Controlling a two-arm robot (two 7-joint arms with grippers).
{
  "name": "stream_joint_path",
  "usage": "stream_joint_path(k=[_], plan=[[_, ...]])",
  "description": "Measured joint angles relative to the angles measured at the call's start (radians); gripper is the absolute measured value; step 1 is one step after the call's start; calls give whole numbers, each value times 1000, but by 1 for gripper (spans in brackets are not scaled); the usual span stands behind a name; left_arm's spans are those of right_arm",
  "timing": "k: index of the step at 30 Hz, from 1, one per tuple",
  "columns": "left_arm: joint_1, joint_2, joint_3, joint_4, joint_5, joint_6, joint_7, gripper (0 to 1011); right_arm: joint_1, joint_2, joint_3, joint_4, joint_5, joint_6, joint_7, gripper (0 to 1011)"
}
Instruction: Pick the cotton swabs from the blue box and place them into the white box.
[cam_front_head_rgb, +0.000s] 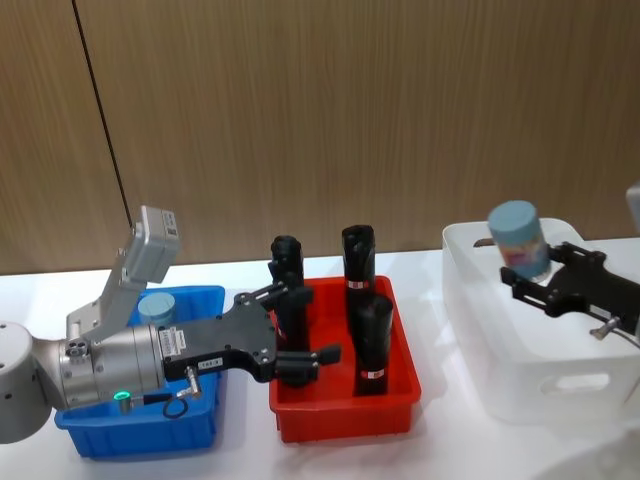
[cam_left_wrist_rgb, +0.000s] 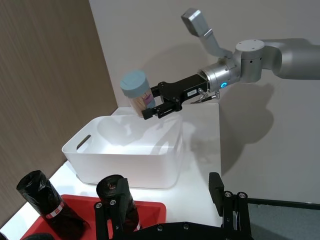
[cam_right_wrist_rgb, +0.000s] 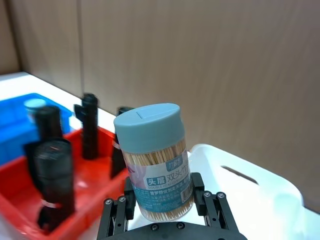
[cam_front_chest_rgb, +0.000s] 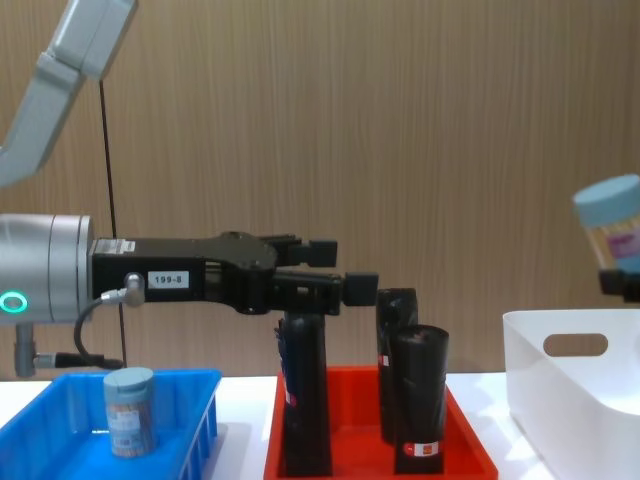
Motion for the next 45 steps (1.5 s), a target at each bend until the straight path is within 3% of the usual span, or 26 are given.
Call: stream_joint_path(k=[17, 19, 31, 45], plan=[[0, 0, 0, 0, 0, 0, 0, 1004, 74, -22, -18, 175, -77, 10, -39, 667], [0, 0, 0, 0, 0, 0, 0, 1004, 79, -25, -21, 187, -84, 8, -39, 729], [0, 0, 0, 0, 0, 0, 0, 1004, 94, -31, -32, 220, -109, -13, -30, 1002], [0, 0, 0, 0, 0, 0, 0, 1004, 96, -30, -35, 220, -120, -27, -26, 1001]])
